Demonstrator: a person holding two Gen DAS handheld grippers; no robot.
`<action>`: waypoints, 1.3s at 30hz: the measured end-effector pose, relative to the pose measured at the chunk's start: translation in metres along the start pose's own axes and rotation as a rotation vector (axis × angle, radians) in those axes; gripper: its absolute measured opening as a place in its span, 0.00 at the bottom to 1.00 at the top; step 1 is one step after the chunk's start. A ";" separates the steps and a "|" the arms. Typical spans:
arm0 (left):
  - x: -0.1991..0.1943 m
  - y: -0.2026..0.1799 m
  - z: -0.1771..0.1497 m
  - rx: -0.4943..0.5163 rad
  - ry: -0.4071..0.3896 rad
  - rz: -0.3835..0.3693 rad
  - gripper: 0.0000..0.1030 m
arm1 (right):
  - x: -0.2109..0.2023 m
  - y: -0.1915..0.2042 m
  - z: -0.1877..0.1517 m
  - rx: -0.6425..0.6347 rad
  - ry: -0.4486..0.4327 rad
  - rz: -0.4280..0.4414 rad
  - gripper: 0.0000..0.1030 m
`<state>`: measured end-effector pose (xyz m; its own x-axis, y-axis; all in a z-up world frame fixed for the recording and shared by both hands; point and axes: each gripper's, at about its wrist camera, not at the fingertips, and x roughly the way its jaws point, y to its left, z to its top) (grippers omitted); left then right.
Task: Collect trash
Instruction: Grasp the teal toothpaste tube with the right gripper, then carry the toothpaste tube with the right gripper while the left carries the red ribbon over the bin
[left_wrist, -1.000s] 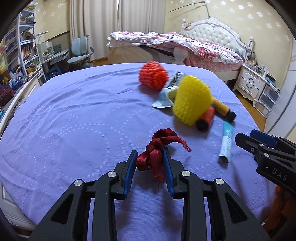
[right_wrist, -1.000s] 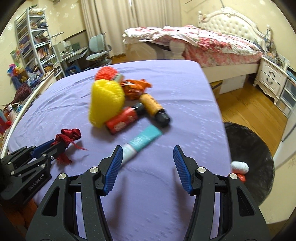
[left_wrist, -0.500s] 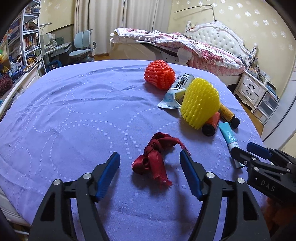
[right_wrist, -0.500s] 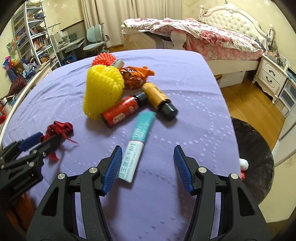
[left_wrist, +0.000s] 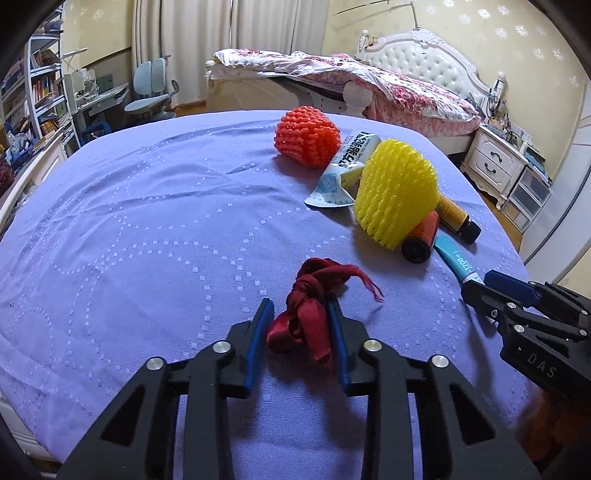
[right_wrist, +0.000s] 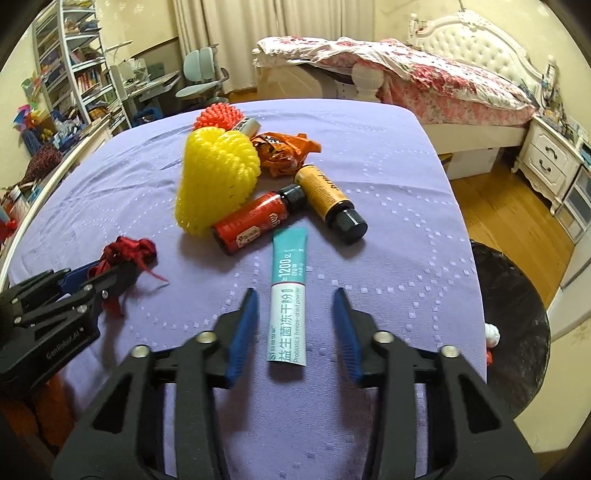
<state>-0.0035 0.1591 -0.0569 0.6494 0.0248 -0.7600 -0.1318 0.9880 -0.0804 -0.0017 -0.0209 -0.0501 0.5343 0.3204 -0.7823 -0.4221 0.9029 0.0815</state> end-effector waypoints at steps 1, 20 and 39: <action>0.000 -0.001 -0.001 0.003 -0.002 -0.001 0.28 | 0.000 0.000 -0.001 -0.002 -0.001 0.009 0.23; -0.031 -0.025 -0.003 -0.013 -0.085 -0.065 0.26 | -0.036 -0.019 -0.010 0.041 -0.080 0.018 0.16; -0.021 -0.146 0.013 0.178 -0.115 -0.201 0.26 | -0.078 -0.129 -0.036 0.251 -0.168 -0.145 0.16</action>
<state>0.0122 0.0159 -0.0207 0.7309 -0.1670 -0.6618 0.1352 0.9858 -0.0995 -0.0152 -0.1731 -0.0218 0.6976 0.2078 -0.6857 -0.1507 0.9782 0.1430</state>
